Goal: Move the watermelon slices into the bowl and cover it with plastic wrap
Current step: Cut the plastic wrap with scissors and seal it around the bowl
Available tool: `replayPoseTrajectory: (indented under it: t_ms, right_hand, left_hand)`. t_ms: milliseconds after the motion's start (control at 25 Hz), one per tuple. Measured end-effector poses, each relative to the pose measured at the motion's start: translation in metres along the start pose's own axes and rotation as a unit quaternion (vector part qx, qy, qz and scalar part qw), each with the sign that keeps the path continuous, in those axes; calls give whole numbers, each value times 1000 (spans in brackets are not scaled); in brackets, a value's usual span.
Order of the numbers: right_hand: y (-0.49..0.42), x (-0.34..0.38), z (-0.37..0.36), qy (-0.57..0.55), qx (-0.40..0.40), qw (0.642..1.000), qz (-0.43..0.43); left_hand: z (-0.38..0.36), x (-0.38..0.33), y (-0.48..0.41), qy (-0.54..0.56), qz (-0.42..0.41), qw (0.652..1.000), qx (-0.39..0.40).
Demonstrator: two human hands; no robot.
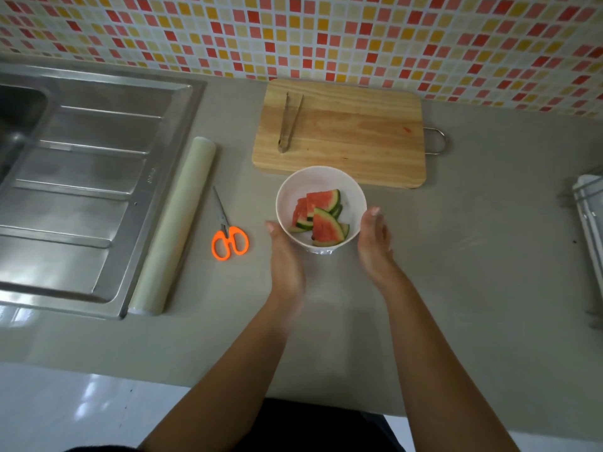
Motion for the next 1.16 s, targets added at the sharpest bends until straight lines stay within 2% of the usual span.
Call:
replayPoseTrajectory:
  t_ms: [80,160,240,280,320,400,480,680,800,920,1040,1160]
  right_hand:
    - [0,-6,17,38,14,997,71]
    - [-1,-15,31,62,75,987,124]
    - [-12,-14,31,116,104,975,156]
    - [-20,-11,28,124,122,967,187]
    - [-26,-7,24,107,141,958,225]
    - [-32,-6,19,71,154,949,266]
    - [-35,-9,16,63,133,952,267]
    - [-37,-10,11,142,68,950,270]
    - [-37,-11,10,185,53,947,257]
    - [-35,-11,10,195,49,945,256]
    - [-36,-7,9,205,83,938,268]
    - [-35,-6,6,215,74,931,285]
  left_hand:
    - [17,-4,-14,-36,-4,999,36]
    - [37,-11,-29,-109,-62,988,87]
    - [54,-16,-42,-216,-142,945,202]
    - [58,-18,-45,-282,-182,907,255]
    - [58,-20,-49,-325,-197,882,278]
    - [57,-23,-54,-394,-223,853,261]
    - [54,-27,-54,-431,-231,845,217]
    - [50,-28,-52,-463,-276,832,130]
    - [49,-29,-51,-476,-284,824,122]
    - [51,-32,-50,-487,-275,815,149]
    - [47,-29,-48,-433,-264,843,181]
    - [42,-22,-44,-395,-267,867,146]
Point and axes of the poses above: each hand's wrist, its own y-axis away from the middle knuckle, its own z-axis out of the back of the hand, x = y × z, the point moved 1 cm from there along -y, towards the middle knuckle, and after that the axes turned 12 degrees about -y, right-handed, at the moved point
